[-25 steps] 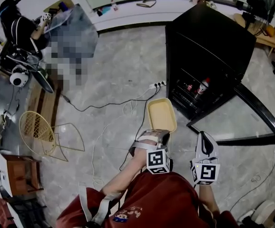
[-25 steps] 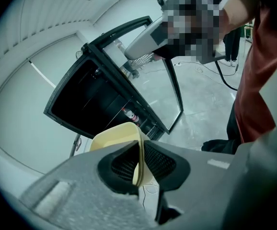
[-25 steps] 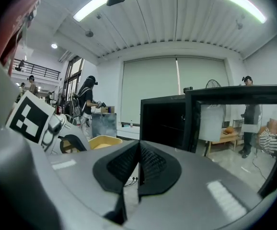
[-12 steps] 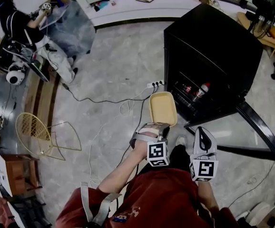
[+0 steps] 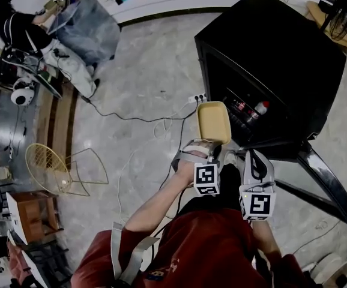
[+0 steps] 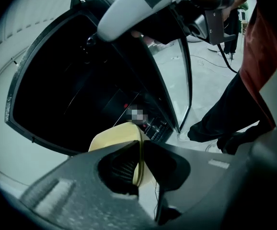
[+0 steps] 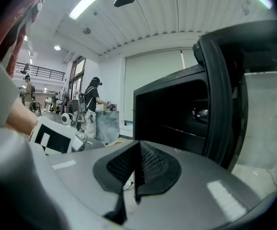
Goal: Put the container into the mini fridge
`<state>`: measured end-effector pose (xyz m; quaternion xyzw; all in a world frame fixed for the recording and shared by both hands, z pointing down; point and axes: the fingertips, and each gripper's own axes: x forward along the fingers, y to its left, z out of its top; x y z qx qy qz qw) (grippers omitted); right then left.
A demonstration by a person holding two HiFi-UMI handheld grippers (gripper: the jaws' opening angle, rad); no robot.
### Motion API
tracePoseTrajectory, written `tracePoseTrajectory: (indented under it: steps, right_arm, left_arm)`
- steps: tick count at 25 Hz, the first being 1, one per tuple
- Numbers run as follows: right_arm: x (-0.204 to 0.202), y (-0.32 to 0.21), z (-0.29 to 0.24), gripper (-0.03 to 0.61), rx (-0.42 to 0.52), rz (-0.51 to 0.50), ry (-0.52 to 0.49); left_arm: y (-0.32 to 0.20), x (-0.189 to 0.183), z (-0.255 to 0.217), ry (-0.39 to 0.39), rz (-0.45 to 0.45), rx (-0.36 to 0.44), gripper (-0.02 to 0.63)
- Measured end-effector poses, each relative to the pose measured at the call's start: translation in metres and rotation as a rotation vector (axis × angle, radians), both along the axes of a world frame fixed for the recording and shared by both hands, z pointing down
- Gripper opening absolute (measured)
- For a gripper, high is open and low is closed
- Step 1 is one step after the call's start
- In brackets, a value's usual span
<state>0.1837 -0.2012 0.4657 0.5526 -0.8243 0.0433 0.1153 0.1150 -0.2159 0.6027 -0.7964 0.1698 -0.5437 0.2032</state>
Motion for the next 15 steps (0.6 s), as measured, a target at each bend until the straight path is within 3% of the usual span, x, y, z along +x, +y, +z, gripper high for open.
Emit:
tracePoseTrajectory:
  steps: [15]
  right_arm:
    - [0.000, -0.031, 0.001, -0.002, -0.015, -0.047, -0.010]
  left_arm:
    - [-0.101, 0.070, 0.039, 0.034, 0.028, 0.063, 0.046]
